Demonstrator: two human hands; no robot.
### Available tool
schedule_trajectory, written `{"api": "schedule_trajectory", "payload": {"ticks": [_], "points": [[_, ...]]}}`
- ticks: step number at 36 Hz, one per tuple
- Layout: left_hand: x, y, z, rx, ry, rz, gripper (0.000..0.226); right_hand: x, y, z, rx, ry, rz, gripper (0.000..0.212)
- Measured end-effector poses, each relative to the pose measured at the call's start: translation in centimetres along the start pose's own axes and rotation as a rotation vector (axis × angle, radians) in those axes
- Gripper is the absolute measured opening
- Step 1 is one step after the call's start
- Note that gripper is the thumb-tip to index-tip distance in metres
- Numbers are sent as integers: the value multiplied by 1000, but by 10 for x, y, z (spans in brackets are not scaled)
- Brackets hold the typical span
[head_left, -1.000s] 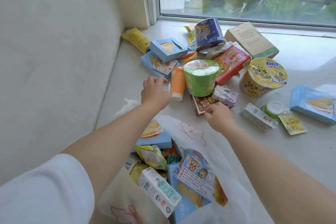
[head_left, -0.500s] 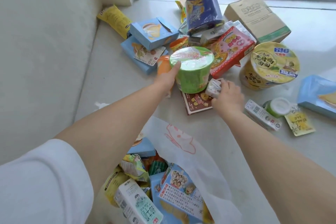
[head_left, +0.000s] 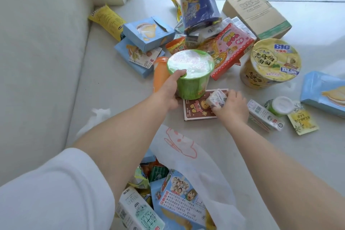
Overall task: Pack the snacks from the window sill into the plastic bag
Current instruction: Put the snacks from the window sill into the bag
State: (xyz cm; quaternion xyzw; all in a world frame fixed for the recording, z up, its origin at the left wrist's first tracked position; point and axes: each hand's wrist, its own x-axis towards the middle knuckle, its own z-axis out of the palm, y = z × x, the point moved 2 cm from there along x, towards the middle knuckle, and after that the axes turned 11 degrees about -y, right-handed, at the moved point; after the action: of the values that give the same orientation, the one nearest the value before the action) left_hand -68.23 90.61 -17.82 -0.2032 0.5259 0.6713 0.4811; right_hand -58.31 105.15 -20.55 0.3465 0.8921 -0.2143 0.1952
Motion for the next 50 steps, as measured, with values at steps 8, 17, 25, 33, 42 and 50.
{"api": "schedule_trajectory", "payload": {"ticks": [8, 17, 25, 33, 42, 50], "points": [[-44, -8, -8, -71, -93, 145, 39, -40, 7, -9, 432, -25, 26, 57], [-128, -19, -62, 25, -161, 321, 34, -113, -10, -21, 728, -17, -131, 47], [-190, -55, -123, 189, -90, 481, 55, -171, -23, 2, 779, -270, -299, 30], [-221, -90, -154, 331, -31, 535, 100, -219, -27, 36, 394, -300, -397, 32], [-236, -122, -168, 433, 58, 491, 103, -234, -2, 54, 79, -233, -242, 59], [-242, -137, -173, 574, 110, 495, 106, -242, 14, 36, 243, -18, -149, 38]]}}
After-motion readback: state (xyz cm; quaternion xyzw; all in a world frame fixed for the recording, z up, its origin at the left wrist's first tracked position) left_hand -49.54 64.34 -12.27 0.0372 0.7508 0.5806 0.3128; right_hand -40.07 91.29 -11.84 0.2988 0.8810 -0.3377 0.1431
